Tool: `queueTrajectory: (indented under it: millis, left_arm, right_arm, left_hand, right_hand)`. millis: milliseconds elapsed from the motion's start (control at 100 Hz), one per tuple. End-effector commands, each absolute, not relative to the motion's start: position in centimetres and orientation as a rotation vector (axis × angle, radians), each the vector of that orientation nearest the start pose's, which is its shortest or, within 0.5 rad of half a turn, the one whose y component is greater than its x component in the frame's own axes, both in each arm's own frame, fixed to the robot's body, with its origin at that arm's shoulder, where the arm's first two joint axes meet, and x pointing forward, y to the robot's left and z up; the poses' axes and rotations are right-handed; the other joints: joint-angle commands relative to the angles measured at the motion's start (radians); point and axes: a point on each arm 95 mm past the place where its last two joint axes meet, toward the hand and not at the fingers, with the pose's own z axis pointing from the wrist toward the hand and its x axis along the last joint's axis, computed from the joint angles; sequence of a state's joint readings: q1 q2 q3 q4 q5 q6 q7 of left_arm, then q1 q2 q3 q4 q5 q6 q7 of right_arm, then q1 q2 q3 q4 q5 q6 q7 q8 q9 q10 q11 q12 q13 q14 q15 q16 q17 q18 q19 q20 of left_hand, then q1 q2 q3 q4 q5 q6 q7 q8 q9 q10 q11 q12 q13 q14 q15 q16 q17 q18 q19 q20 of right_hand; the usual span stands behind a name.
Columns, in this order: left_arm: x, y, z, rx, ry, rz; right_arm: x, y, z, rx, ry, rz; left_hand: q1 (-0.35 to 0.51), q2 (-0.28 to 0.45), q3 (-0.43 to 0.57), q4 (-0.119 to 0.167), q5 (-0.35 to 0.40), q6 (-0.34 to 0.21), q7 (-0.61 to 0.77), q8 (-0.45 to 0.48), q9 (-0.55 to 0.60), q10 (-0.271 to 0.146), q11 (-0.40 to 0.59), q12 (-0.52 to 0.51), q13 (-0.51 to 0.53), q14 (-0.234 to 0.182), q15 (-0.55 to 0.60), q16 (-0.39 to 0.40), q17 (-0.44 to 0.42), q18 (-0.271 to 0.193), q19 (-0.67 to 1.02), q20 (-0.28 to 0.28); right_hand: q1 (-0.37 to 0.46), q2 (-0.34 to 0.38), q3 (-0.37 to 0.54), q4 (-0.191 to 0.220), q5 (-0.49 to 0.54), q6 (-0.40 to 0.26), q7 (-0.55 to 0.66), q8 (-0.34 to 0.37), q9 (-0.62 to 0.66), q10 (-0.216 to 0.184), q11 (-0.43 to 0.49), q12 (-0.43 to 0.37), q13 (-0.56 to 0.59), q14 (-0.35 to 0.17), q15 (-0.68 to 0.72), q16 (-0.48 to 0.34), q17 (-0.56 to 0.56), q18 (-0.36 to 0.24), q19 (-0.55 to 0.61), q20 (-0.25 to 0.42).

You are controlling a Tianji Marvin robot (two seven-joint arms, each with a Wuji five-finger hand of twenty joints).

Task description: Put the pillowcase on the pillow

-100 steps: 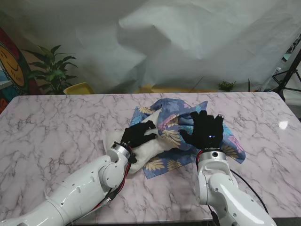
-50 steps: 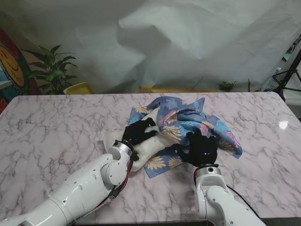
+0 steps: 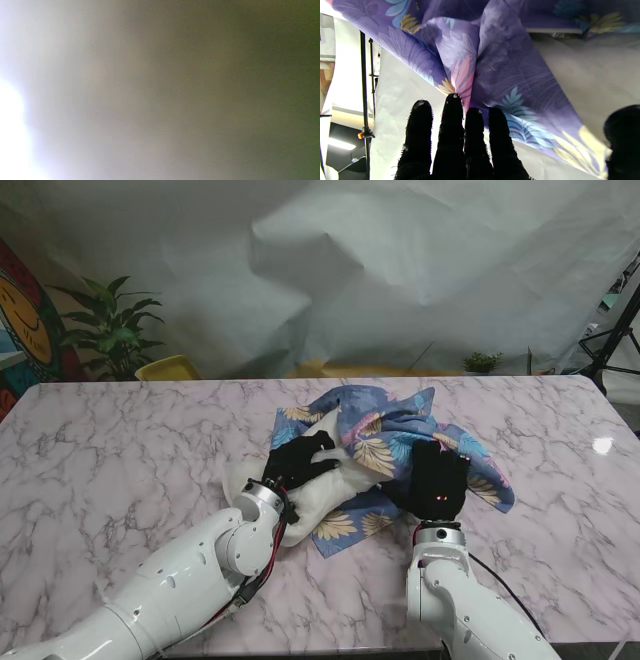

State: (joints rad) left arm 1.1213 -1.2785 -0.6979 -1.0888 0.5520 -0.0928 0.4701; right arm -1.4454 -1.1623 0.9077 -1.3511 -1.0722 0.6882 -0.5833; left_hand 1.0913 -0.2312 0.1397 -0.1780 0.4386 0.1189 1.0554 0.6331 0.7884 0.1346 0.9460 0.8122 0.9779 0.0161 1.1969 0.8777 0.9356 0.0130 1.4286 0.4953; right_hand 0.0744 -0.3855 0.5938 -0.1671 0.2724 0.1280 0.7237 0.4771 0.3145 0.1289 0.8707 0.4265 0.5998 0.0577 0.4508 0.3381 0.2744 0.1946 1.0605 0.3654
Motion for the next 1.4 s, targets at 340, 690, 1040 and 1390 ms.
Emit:
queueTrajectory:
  millis: [340,690,1040,1390]
  left_arm:
    - [46.6,-13.0,-34.9,-1.299,1.254,-1.953]
    - [47.1,-14.6,-34.0,-1.343,1.185,-1.928]
    - [47.1,-16.0,-32.3,-1.348,1.089,-1.972]
    - [47.1,-15.4,-33.3,-1.363,1.222,-1.934]
  right_arm:
    - [40.6,3.7,-34.9,0.959,0.882,1.222]
    - [38.9,7.3,-31.8,1.131,0.89,1.458]
    - [38.9,9.5,-31.1,1.316,1.018,1.599]
    - [38.6,9.6,-30.8,1.227,1.152,1.695]
  left_hand:
    - [0.2,0.17,0.131,0.085,-0.017,0.0,0.061,0.017,0.051,-0.056,0.07,0.027,0.107,-0.204,0.17,0.037,0.148,-0.352,0.378,0.044]
    - [0.2,0.172,0.137,0.087,-0.019,0.013,0.055,0.017,0.051,-0.051,0.072,0.028,0.111,-0.211,0.171,0.035,0.15,-0.367,0.381,0.043]
    - [0.2,0.175,0.143,0.089,-0.025,0.025,0.048,0.018,0.047,-0.048,0.075,0.029,0.111,-0.213,0.172,0.033,0.15,-0.369,0.383,0.041]
    - [0.2,0.177,0.139,0.087,-0.024,0.026,0.047,0.02,0.048,-0.047,0.074,0.028,0.111,-0.212,0.175,0.032,0.15,-0.372,0.385,0.04]
  right_hand:
    - [0.55,-0.171,0.497,-0.12,0.439,-0.516,0.5,-0.297,0.734,-0.213,-0.059,0.059,0.618,-0.139,0.12,0.152,0.333,-0.049,0.158,0.028]
    - [0.605,-0.193,0.55,-0.126,0.5,-0.498,0.498,-0.233,0.824,-0.143,-0.009,0.156,0.724,-0.15,0.328,0.284,0.457,-0.045,0.205,0.041]
    - [0.639,-0.181,0.528,-0.117,0.496,-0.441,0.496,-0.233,0.8,-0.101,0.017,0.156,0.728,-0.173,0.43,0.312,0.49,-0.058,0.212,0.035]
    - [0.471,-0.212,0.497,-0.129,0.401,-0.412,0.44,-0.264,0.695,-0.143,-0.046,0.12,0.676,-0.151,0.219,0.226,0.369,-0.074,0.161,0.041]
